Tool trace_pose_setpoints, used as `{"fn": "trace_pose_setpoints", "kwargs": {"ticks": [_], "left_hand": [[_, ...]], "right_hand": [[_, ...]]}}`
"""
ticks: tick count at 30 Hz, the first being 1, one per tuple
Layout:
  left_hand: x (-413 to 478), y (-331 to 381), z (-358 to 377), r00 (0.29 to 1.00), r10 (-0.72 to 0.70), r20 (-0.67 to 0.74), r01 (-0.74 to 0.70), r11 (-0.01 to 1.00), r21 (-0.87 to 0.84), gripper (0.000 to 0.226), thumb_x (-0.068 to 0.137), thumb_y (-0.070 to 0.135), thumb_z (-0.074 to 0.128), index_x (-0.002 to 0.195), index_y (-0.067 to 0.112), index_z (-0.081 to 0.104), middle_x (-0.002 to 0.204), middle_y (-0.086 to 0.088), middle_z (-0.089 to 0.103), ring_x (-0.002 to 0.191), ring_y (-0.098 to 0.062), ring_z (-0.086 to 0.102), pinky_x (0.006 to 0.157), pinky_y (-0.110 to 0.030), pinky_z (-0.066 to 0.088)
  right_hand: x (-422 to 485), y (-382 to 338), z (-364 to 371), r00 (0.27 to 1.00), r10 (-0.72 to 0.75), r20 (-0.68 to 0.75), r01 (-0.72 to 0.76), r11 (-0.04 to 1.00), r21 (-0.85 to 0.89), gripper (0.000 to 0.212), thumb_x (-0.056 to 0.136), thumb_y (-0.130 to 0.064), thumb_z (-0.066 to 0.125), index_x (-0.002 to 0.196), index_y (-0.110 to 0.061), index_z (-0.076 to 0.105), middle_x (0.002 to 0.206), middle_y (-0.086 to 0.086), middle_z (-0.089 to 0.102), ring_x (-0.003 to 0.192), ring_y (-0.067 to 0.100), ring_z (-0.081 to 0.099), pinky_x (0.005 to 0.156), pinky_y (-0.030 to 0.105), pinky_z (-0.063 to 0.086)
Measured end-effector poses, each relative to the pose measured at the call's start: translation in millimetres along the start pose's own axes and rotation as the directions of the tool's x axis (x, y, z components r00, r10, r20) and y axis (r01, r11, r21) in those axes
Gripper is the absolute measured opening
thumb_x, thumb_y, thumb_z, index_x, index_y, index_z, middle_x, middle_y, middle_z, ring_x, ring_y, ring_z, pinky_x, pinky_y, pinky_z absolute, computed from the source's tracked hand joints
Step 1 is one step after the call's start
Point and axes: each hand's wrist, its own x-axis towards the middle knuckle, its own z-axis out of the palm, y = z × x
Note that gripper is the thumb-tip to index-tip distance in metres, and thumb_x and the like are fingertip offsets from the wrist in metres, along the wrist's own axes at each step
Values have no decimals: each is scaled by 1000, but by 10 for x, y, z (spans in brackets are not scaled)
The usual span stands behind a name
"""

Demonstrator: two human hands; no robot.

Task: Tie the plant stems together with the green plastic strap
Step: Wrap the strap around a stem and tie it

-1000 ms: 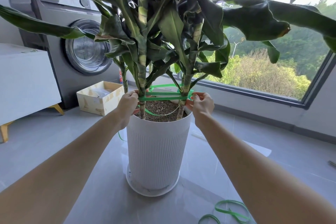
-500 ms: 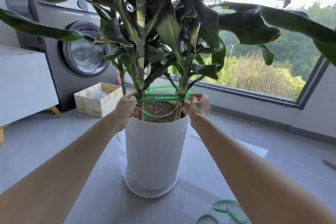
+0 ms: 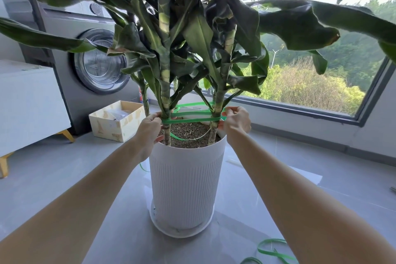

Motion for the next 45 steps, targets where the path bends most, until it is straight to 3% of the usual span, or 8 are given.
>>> {"fn": "trace_pose_setpoints", "kwargs": {"ticks": [12,16,20,24,31,37,41,45], "left_hand": [[3,0,6,1000,2,12,-2,1000,18,36,100,10,29,118,21,59,103,-3,58,95,-14,51,68,-25,41],[5,-1,-9,1000,-1,16,1,1000,28,36,100,11,29,119,21,58,108,-3,58,100,-15,51,71,-28,41],[15,-4,-18,999,-5,34,4,1000,27,37,100,10,29,123,21,57,111,-2,59,103,-16,51,71,-28,38],[17,-11,-12,1000,-4,27,4,999,32,38,100,10,29,125,21,56,115,-3,58,106,-16,50,77,-30,37],[-38,-16,-51,999,21,32,-23,997,73,37,101,10,32,127,21,55,116,-4,61,103,-14,53,65,-23,40],[-101,-20,-114,998,35,50,-41,992,122,39,100,6,35,130,23,53,111,-1,60,100,-14,52,67,-22,42],[-178,32,-148,997,54,53,-60,989,135,41,99,2,34,128,23,53,113,4,60,104,-12,56,71,-25,40],[-230,63,-154,996,57,70,-68,984,164,38,100,6,36,130,22,52,120,1,60,115,-19,55,75,-27,41]], "right_hand": [[-99,68,-34,1000,-18,12,17,991,135,25,95,-16,55,75,-29,51,87,3,70,73,23,71,73,44,58],[-125,75,-82,999,9,45,-18,981,194,15,96,-12,53,84,-20,54,91,7,67,75,24,71,68,43,60],[-131,88,-57,999,-9,35,3,985,173,26,96,-14,54,74,-28,50,78,-3,62,83,28,69,77,46,57],[-172,75,-56,999,-14,42,7,987,158,27,96,-13,52,74,-28,48,82,0,63,84,29,68,78,47,57],[-383,7,-174,996,-33,79,16,978,208,4,99,-6,44,97,-7,48,95,8,53,71,18,65,51,28,58],[-499,48,-239,996,-62,58,59,997,58,10,96,-16,54,97,-7,58,93,4,59,57,9,57,66,39,59],[-515,33,-274,985,-160,63,161,987,-20,9,94,-18,58,86,-15,61,93,3,63,75,22,64,76,44,56],[-575,14,-222,978,-198,66,204,974,-100,13,94,-17,57,91,-8,67,97,7,66,82,22,63,83,41,53]]}}
